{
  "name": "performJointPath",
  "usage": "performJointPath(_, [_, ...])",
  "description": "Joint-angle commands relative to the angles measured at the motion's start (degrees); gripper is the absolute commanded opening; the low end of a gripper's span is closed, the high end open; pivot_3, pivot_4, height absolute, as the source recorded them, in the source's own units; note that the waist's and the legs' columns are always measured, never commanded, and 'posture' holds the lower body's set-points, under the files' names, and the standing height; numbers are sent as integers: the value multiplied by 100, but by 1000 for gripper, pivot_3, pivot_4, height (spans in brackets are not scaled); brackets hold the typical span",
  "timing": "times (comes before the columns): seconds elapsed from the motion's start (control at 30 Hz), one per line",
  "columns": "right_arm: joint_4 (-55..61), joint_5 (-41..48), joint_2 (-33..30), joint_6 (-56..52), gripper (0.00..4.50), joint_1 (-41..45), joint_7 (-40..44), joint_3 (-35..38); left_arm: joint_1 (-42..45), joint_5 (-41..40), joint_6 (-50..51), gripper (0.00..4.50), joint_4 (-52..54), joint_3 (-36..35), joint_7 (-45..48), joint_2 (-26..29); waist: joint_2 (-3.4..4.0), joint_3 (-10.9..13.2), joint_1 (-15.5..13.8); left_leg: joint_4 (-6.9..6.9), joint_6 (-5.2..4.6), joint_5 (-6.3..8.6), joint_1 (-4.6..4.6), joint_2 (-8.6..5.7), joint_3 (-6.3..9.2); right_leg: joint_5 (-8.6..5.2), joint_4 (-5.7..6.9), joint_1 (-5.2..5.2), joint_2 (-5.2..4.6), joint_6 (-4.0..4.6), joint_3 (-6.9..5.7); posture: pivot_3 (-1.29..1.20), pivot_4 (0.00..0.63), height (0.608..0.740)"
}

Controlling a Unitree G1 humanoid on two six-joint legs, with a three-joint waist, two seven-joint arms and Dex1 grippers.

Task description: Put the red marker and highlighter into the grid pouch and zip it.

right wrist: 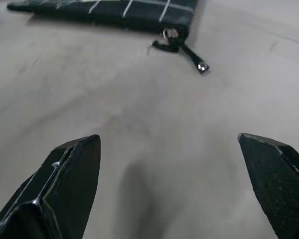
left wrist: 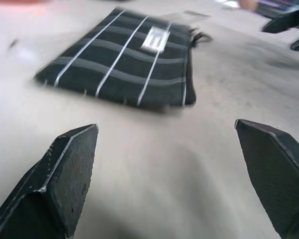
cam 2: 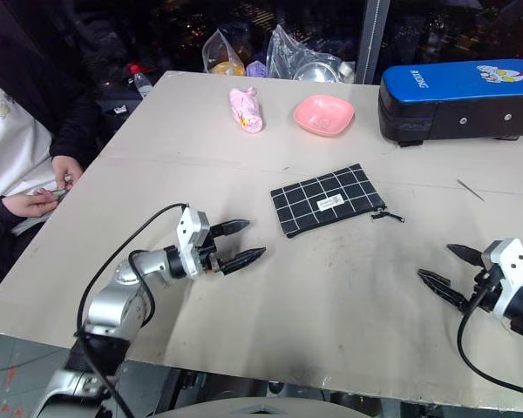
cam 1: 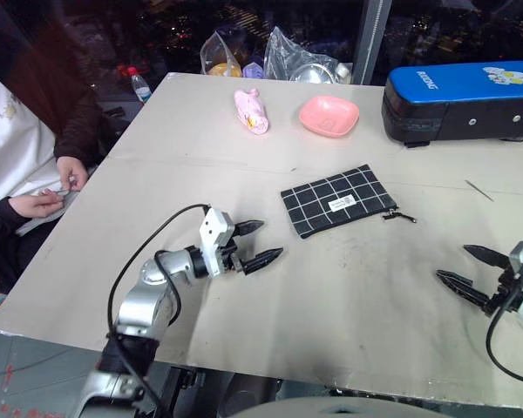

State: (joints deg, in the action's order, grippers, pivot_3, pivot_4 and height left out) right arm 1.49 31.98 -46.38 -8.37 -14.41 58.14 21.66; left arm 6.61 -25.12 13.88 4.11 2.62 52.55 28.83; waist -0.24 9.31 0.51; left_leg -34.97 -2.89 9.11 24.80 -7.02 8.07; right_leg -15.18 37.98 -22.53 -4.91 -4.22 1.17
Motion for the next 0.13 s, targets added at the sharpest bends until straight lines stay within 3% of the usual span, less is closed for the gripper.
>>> performJointPath(0.03, [-576, 136, 11, 248, 4500, 463, 550, 126, -357, 194, 49, 4474, 886, 5, -390, 17, 2, -1, 7, 0, 2, 1, -2, 0, -3, 0, 0, 1, -1, 1, 6, 0, 150, 740])
performJointPath(0.13, [-941, 28, 77, 353, 4500, 673, 785, 52, -599, 227, 111, 4474, 1214, 59, -393, 86, 1, -1, -3, 1, 3, 2, -2, 0, -7, -1, -1, 1, -2, 2, 8, 0, 150, 740])
